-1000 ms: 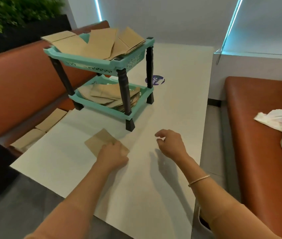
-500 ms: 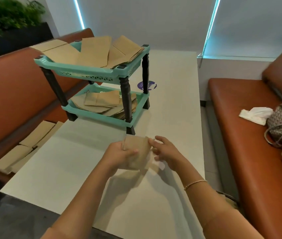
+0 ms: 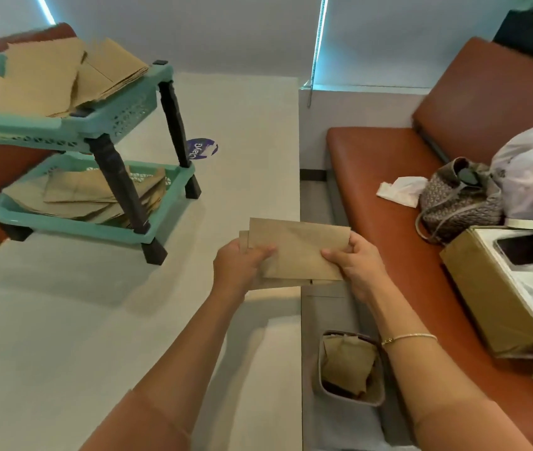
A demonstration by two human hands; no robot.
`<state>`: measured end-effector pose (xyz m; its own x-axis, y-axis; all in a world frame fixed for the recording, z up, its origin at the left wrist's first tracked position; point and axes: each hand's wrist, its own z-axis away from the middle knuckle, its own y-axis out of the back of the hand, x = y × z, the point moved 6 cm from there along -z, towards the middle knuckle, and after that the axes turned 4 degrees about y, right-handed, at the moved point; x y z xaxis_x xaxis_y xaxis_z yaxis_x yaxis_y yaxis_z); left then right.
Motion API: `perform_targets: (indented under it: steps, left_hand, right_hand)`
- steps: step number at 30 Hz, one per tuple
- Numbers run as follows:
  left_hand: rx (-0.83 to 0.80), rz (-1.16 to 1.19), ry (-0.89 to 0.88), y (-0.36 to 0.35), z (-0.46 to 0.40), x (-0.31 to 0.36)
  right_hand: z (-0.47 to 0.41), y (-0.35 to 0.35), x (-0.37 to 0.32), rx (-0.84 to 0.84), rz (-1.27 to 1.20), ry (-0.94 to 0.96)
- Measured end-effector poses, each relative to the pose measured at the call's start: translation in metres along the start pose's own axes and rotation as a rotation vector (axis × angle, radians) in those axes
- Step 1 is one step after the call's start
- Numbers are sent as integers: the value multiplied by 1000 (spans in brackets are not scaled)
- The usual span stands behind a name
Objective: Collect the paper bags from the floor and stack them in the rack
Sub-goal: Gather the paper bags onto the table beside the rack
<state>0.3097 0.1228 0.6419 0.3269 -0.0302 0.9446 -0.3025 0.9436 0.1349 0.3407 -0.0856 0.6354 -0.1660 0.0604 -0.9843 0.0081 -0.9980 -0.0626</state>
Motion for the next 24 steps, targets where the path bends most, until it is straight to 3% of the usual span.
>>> perform_targets:
  steps: [3, 7, 9, 16, 20, 24]
  left_hand:
    - [29, -213, -39, -39, -3, 0]
    - [23, -300, -61, -72, -13, 1]
    - [16, -353, -95, -85, -19, 2]
    - [71, -538, -170, -104, -41, -7]
    - [75, -562, -207, -108, -47, -11]
    - [73, -582, -229, -108, -47, -9]
  right_hand:
    - [-12, 48, 0, 90, 173, 50]
    - [-34, 116, 21, 303, 717, 105]
    - [-41, 137, 48, 320, 879, 73]
    - [-49, 158, 203, -86, 1203, -268]
    - [-45, 151, 257, -262, 1318, -306]
    - [-52, 144, 269, -320, 1338, -296]
